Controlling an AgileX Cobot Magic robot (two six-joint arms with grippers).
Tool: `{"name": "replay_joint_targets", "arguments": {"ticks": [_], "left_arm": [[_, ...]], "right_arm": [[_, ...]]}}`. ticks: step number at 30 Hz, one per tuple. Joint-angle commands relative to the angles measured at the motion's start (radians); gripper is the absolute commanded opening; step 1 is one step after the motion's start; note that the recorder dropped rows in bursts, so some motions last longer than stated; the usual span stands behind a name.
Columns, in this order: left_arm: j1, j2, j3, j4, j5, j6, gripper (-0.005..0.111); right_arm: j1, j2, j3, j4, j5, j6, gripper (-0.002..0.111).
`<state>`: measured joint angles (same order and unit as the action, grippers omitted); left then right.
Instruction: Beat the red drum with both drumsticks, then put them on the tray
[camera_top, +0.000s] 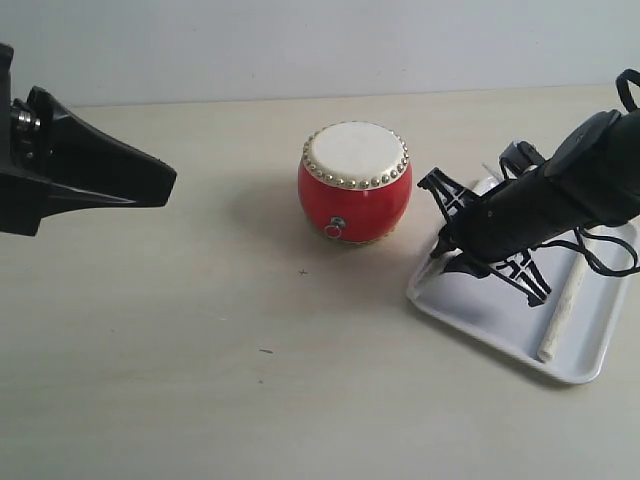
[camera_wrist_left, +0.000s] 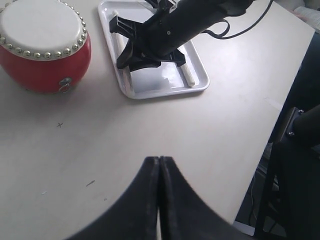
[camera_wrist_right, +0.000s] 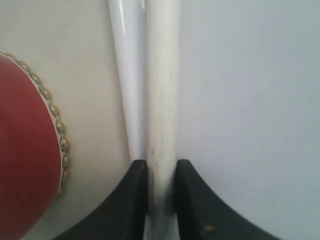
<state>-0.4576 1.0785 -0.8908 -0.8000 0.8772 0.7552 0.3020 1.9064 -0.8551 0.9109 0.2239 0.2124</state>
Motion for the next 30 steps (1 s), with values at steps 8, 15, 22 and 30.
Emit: {"name": "replay_joint_targets", "arguments": {"ticks": [8, 15, 22, 30], "left_arm": [[0.004, -0.007, -0.005, -0.014, -0.005, -0.005, 0.000], [0.004, -0.007, -0.005, -0.015, -0.003, -0.005, 0.000], [0.004, -0.007, -0.005, -0.017, -0.004, -0.005, 0.000], [0.004, -0.007, -0.005, -0.017, -0.020, -0.005, 0.000]], "right_arm": [[-0.069, -0.136, -0.002, -0.127, 0.039, -0.006, 0.000], [-0.182, -0.215, 0.019, -0.443, 0.213, 0.175, 0.000], [-0.180, -0.215, 0.089, -0.509, 0.160, 0.287, 0.000], [-0.180, -0.204, 0.090, -0.530, 0.153, 0.287, 0.000]]}}
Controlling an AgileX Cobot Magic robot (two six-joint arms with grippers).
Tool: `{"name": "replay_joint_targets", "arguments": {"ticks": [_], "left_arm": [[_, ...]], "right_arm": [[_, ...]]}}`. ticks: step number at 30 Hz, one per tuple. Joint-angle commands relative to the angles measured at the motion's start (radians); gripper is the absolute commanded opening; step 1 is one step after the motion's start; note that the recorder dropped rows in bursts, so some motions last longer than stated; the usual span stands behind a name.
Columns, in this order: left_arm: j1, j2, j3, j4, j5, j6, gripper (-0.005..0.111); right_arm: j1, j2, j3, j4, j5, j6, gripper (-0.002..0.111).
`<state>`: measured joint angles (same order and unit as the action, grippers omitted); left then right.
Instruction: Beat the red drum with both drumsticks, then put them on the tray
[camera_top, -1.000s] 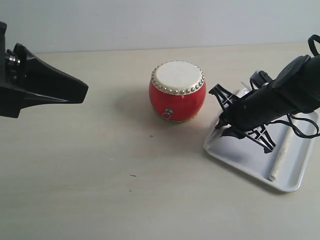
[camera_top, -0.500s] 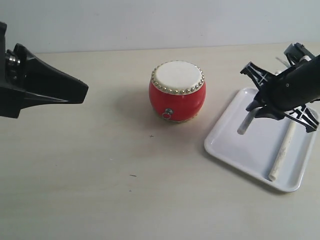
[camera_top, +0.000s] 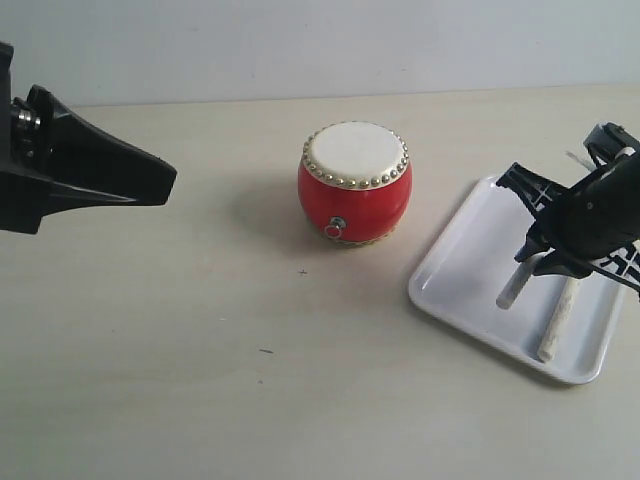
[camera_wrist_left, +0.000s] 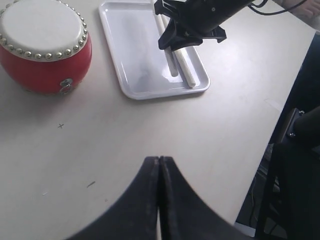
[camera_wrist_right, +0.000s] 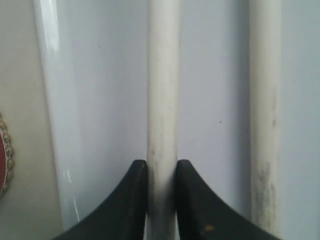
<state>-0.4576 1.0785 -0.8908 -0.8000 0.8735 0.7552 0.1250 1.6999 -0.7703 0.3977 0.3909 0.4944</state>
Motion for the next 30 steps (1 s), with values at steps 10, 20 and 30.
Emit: {"name": "replay_joint_targets", "arguments": {"ticks": [10, 20, 30], "left_arm": [[0.004, -0.007, -0.005, -0.017, -0.013, -0.005, 0.000], [0.004, -0.007, -0.005, -0.017, -0.013, -0.005, 0.000], [0.004, -0.007, -0.005, -0.020, -0.009, -0.005, 0.000]], "right_arm": [[-0.003, 0.035, 0.006, -0.017, -0.003, -0.003, 0.000], [-0.003, 0.035, 0.006, -0.042, -0.003, 0.001, 0.020], [-0.003, 0.058, 0.006, -0.069, -0.003, 0.008, 0.021]]}}
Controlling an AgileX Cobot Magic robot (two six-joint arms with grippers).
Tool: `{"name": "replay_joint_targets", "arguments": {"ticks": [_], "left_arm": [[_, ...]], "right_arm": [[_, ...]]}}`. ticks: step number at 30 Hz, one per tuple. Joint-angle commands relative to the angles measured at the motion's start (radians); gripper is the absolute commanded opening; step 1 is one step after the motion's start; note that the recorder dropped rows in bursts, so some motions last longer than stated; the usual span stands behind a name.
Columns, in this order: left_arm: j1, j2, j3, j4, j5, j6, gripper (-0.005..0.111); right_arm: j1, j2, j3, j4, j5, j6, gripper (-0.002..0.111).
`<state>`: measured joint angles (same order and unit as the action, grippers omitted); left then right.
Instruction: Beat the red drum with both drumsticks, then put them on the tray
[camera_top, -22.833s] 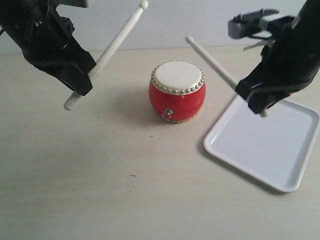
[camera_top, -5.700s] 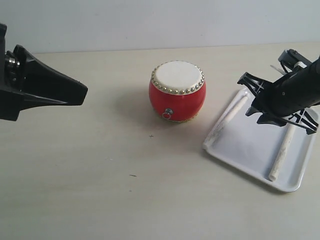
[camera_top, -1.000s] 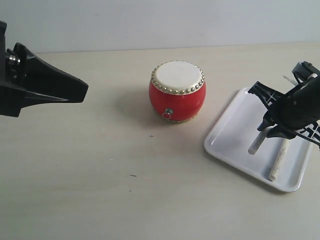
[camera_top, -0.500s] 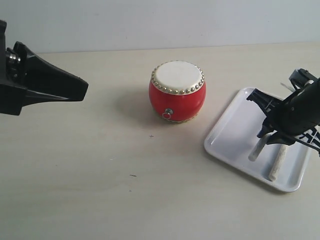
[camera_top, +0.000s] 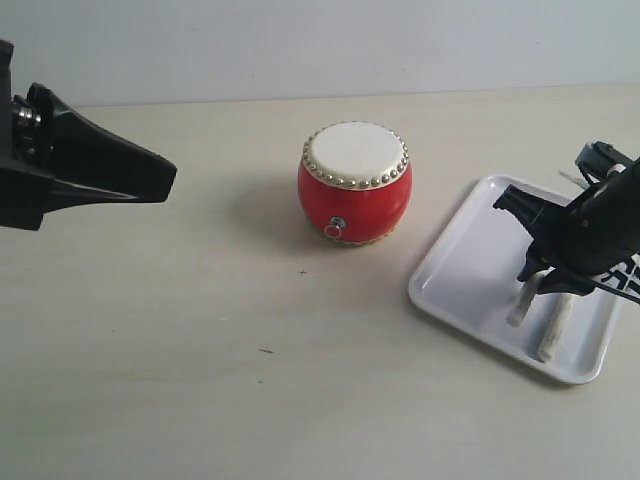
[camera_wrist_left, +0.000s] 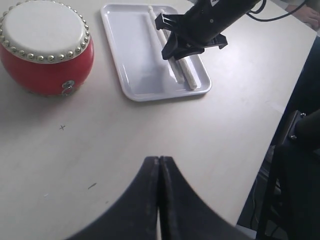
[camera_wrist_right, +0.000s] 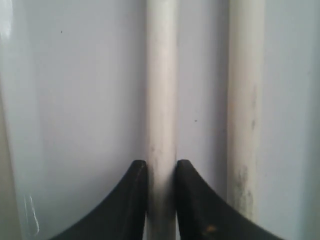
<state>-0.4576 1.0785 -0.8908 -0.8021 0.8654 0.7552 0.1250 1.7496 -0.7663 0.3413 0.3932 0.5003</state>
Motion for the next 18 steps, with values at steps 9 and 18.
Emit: {"name": "replay_joint_targets", "arguments": {"ticks": [9, 18], "left_arm": [[0.004, -0.007, -0.005, -0.020, -0.001, -0.005, 0.000], [0.004, -0.007, -0.005, -0.015, -0.014, -0.005, 0.000]], "right_arm": [[-0.003, 0.008, 0.002, -0.013, -0.003, 0.002, 0.039], [-0.003, -0.100, 0.002, -0.013, -0.029, -0.117, 0.027]]}}
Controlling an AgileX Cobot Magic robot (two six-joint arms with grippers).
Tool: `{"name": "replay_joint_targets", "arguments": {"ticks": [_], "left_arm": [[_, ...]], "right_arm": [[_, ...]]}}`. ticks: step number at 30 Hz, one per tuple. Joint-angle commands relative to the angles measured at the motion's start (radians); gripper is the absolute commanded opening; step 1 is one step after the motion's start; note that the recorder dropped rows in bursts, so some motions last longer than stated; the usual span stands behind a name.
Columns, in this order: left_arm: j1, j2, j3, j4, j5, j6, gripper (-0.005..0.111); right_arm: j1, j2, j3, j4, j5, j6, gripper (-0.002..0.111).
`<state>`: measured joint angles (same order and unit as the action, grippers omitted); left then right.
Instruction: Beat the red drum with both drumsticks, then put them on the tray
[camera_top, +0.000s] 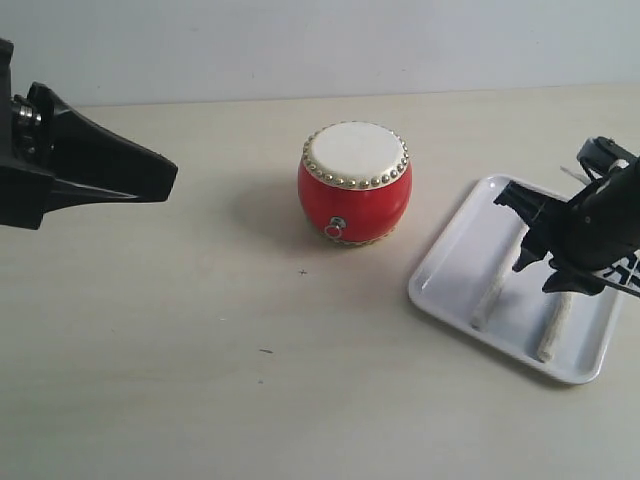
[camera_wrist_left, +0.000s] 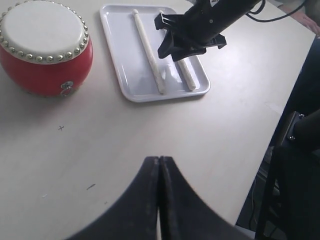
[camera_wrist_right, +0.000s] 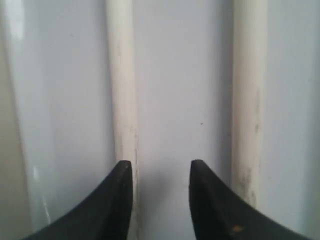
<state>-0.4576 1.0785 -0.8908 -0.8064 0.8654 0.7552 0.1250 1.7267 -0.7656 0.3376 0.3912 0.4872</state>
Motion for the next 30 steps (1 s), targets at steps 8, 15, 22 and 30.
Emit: {"name": "replay_joint_targets", "arguments": {"ticks": [8, 15, 22, 30], "left_arm": [[0.011, -0.126, 0.075, 0.030, -0.240, -0.007, 0.000], [0.051, -0.377, 0.323, 0.029, -0.526, -0.062, 0.000], [0.051, -0.524, 0.424, 0.010, -0.628, -0.058, 0.000], [0.051, -0.536, 0.426, 0.010, -0.622, -0.058, 0.000]], "right_arm": [[-0.003, -0.414, 0.054, -0.257, -0.007, -0.338, 0.000], [-0.003, -0.809, 0.242, -0.292, -0.056, -0.382, 0.000], [-0.003, -1.057, 0.286, -0.291, -0.046, -0.382, 0.000], [-0.003, -1.172, 0.286, -0.291, -0.048, -0.382, 0.000]]}}
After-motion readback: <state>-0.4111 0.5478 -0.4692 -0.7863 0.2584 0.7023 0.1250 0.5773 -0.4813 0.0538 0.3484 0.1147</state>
